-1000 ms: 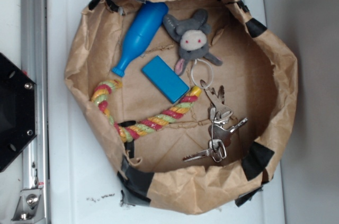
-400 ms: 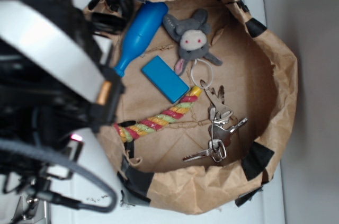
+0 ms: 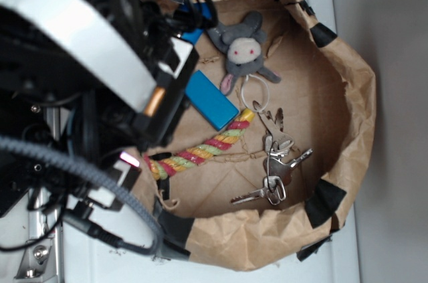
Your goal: Grab the silver keys.
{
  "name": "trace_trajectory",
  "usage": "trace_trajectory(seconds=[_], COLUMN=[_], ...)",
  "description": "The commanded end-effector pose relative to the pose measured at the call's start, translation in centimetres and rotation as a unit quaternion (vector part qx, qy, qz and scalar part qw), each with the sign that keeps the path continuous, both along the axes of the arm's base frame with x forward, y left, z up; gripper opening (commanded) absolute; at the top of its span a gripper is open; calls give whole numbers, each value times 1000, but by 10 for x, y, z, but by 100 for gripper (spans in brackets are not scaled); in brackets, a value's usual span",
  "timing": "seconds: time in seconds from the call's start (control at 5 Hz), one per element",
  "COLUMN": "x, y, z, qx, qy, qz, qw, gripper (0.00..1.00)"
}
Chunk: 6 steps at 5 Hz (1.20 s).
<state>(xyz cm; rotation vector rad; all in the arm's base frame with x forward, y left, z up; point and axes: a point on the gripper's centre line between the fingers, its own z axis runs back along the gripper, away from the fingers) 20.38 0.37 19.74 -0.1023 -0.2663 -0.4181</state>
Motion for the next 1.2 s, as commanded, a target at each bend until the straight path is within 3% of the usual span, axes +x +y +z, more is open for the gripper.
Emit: trace_trajectory(seconds=[0.0,0.4,0.6,1.0], x=[3,12,25,53], y=[1,11,32,41], z=[9,3,-10,-28], qx=[3,10,32,79], qy=[-14,-19,-23,-30], qz=[6,3,-35,-100], qw=[1000,1000,999,991], gripper=[100,100,100,100])
